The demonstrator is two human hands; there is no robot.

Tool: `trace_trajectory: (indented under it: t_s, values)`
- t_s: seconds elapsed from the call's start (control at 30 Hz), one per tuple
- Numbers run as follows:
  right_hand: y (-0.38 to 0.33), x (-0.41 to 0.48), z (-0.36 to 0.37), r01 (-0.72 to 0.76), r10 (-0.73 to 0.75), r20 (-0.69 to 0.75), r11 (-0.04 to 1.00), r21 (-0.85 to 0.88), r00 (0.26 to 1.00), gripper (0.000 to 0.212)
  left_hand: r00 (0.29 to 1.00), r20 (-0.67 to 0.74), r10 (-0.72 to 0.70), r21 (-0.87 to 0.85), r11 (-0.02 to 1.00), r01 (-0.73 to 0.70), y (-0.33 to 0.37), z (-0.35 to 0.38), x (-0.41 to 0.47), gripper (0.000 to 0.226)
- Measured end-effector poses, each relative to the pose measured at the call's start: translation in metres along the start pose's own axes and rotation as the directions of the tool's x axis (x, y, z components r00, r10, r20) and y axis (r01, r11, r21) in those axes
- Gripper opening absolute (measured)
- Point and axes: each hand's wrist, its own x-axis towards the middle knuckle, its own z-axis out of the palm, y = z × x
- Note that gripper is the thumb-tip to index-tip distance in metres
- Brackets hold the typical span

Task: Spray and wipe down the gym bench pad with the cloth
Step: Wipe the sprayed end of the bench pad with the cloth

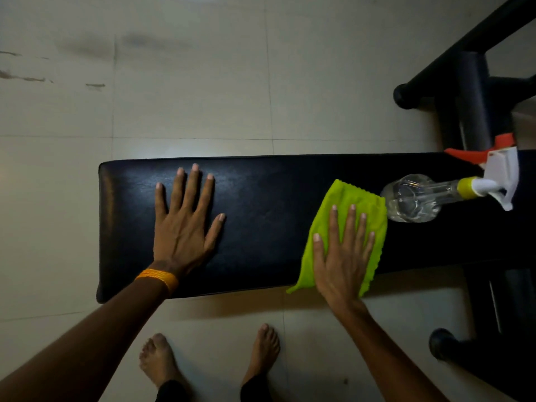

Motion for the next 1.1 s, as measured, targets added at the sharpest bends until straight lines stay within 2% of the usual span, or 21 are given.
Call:
trace_trajectory:
  t_s: [0.13, 0.17, 0.2, 0.3, 0.33, 0.37, 0.43, 0.5, 0.53, 0.57, 0.67, 0.7, 0.73, 0.8, 0.87, 0.9, 0.93, 0.97, 1.03, 1.07, 1.1]
  values:
    - [0.006, 0.042, -0.005, 0.279, -0.278, 0.095, 0.96, 0.005, 0.956, 0.065, 0.991, -0.037, 0.127, -0.067, 0.989, -0.129, 0.045, 0.001, 0.016, 0.077]
    - [0.011, 0.062, -0.006, 0.304, -0.303, 0.096, 0.953, -0.002, 0.948, 0.065, 0.986, -0.025, 0.162, -0.067, 0.984, -0.164, 0.058, 0.004, 0.019, 0.076]
    - [0.012, 0.084, -0.006, 0.278, -0.277, 0.082, 0.961, 0.005, 0.957, 0.065, 0.984, -0.006, 0.18, -0.047, 0.982, -0.18, 0.066, 0.009, 0.022, 0.076]
    - [-0.005, 0.119, -0.004, -0.006, 0.005, 0.007, 0.998, 0.055, 1.0, 0.066, 0.984, 0.018, 0.177, 0.023, 0.984, -0.177, 0.069, 0.019, 0.023, 0.077]
    - [-0.016, 0.112, -0.003, -0.062, 0.062, -0.005, 0.996, 0.061, 0.998, 0.067, 0.983, 0.015, 0.181, 0.03, 0.983, -0.181, 0.067, 0.02, 0.022, 0.077]
    - [-0.026, 0.098, -0.004, -0.041, 0.042, -0.003, 0.998, 0.056, 0.999, 0.067, 0.983, 0.009, 0.186, 0.038, 0.982, -0.186, 0.066, 0.02, 0.022, 0.077]
    - [-0.031, 0.062, -0.007, 0.195, -0.196, 0.046, 0.981, 0.025, 0.98, 0.068, 0.982, 0.002, 0.188, 0.042, 0.981, -0.188, 0.066, 0.021, 0.022, 0.077]
    - [-0.009, 0.056, -0.011, 0.461, -0.462, 0.124, 0.887, 0.04, 0.878, 0.068, 0.983, 0.004, 0.185, 0.034, 0.982, -0.185, 0.068, 0.022, 0.023, 0.077]
    - [0.005, 0.07, -0.01, 0.517, -0.518, 0.136, 0.855, 0.047, 0.844, 0.067, 0.983, 0.002, 0.183, 0.036, 0.982, -0.183, 0.067, 0.022, 0.023, 0.077]
    - [0.013, 0.086, -0.01, 0.504, -0.504, 0.13, 0.863, 0.04, 0.854, 0.067, 0.983, 0.003, 0.181, 0.042, 0.983, -0.181, 0.067, 0.023, 0.023, 0.077]
    - [0.009, 0.1, -0.009, 0.167, -0.168, 0.054, 0.986, 0.025, 0.984, 0.065, 0.983, 0.002, 0.186, 0.051, 0.981, -0.185, 0.065, 0.023, 0.023, 0.077]
    - [-0.004, 0.086, -0.008, 0.073, -0.074, 0.027, 0.997, 0.026, 0.997, 0.065, 0.982, 0.0, 0.187, 0.051, 0.981, -0.187, 0.066, 0.023, 0.022, 0.078]
    - [-0.015, 0.067, -0.007, 0.043, -0.044, 0.028, 0.998, 0.035, 0.999, 0.066, 0.982, 0.001, 0.187, 0.049, 0.981, -0.187, 0.066, 0.023, 0.022, 0.078]
    - [-0.022, 0.029, -0.006, 0.188, -0.189, 0.068, 0.982, 0.028, 0.98, 0.067, 0.982, -0.003, 0.187, 0.044, 0.981, -0.187, 0.066, 0.023, 0.023, 0.078]
    - [-0.004, 0.026, -0.006, 0.428, -0.428, 0.127, 0.903, 0.026, 0.895, 0.067, 0.982, -0.01, 0.187, 0.037, 0.982, -0.186, 0.066, 0.024, 0.022, 0.078]
    - [0.006, 0.038, -0.006, 0.49, -0.489, 0.136, 0.871, 0.024, 0.862, 0.067, 0.982, -0.011, 0.187, 0.035, 0.982, -0.186, 0.066, 0.024, 0.022, 0.078]
    - [0.013, 0.052, -0.006, 0.491, -0.489, 0.138, 0.871, 0.025, 0.861, 0.066, 0.982, -0.01, 0.188, 0.036, 0.982, -0.187, 0.066, 0.024, 0.022, 0.078]
    - [0.014, 0.064, -0.006, 0.425, -0.425, 0.112, 0.905, 0.024, 0.898, 0.066, 0.982, -0.007, 0.186, 0.038, 0.982, -0.186, 0.066, 0.024, 0.022, 0.078]
    - [-0.003, 0.066, -0.005, 0.156, -0.157, 0.048, 0.987, 0.033, 0.986, 0.065, 0.983, 0.001, 0.182, 0.041, 0.982, -0.182, 0.066, 0.025, 0.023, 0.078]
    - [-0.019, 0.056, -0.004, 0.038, -0.039, 0.027, 0.998, 0.045, 0.999, 0.064, 0.983, 0.007, 0.182, 0.039, 0.983, -0.182, 0.066, 0.024, 0.023, 0.078]
    - [-0.033, 0.042, -0.003, -0.006, 0.005, 0.017, 0.999, 0.05, 1.0, 0.065, 0.983, 0.01, 0.183, 0.036, 0.982, -0.183, 0.067, 0.023, 0.023, 0.078]
